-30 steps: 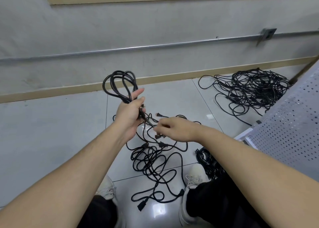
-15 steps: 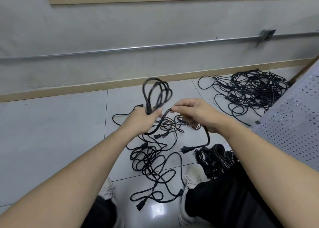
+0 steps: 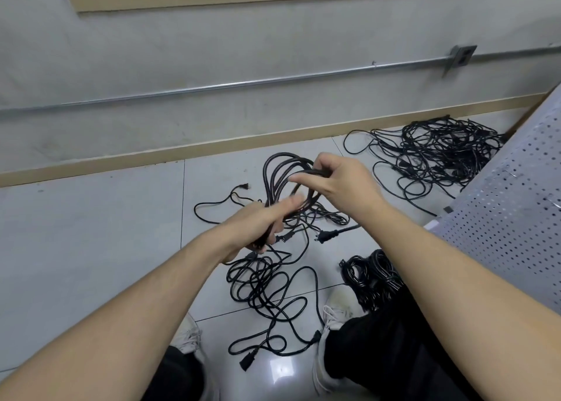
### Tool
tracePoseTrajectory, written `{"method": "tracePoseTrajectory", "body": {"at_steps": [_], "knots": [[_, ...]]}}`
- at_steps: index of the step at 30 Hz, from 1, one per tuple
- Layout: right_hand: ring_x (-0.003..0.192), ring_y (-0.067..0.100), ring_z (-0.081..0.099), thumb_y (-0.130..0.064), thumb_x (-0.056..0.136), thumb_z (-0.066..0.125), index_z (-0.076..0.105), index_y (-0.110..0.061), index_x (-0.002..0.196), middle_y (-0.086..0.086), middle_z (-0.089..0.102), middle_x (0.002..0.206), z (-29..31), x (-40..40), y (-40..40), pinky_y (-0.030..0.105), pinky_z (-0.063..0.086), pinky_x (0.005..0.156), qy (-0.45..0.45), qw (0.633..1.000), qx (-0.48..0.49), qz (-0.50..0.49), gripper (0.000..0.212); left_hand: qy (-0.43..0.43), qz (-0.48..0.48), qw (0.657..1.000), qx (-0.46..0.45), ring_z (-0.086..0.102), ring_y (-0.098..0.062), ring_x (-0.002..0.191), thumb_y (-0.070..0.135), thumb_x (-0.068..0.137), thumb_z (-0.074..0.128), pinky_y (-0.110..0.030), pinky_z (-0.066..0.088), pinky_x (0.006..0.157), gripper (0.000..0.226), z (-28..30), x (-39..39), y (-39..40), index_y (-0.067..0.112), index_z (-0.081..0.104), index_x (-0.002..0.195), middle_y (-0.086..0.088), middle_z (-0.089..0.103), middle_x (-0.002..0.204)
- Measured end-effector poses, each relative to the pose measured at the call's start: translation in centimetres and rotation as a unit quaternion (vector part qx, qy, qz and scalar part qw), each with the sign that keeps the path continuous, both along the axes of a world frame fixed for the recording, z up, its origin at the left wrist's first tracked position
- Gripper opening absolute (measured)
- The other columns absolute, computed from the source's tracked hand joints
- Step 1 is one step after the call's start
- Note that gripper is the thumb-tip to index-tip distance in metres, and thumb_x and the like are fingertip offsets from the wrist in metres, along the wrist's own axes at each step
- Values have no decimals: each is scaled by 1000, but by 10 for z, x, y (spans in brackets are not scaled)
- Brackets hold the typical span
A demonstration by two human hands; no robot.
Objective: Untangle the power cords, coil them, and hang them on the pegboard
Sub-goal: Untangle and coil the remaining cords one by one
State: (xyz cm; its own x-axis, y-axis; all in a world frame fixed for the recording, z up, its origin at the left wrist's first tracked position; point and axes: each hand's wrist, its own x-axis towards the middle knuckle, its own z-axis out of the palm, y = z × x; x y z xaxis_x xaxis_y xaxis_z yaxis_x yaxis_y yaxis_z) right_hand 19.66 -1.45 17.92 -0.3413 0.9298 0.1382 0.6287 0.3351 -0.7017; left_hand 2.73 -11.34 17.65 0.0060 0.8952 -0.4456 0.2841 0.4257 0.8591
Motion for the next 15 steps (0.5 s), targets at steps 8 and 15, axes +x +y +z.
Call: {"method": "tracePoseTrajectory", "body": {"at_steps": [8, 15], "knots": [[73, 17, 43, -72, 80, 64, 44, -17, 83, -6, 47, 81, -6, -19, -3, 35, 37, 65, -8, 994, 100, 44, 59, 5, -16, 999, 41, 49, -6, 48, 17, 96, 67, -20, 39, 49, 20, 1, -13, -4, 9, 60, 80, -8, 52, 69], [52, 9, 32, -51, 77, 83, 36, -21, 73, -11, 36, 57, -10, -22, -5, 29, 33, 52, 150, 986, -21, 62, 56, -108, 7, 994, 6, 68, -21, 81, 21, 98, 67, -30, 53, 62, 31, 7, -21, -12, 11, 51, 122, -9, 78, 101]]}}
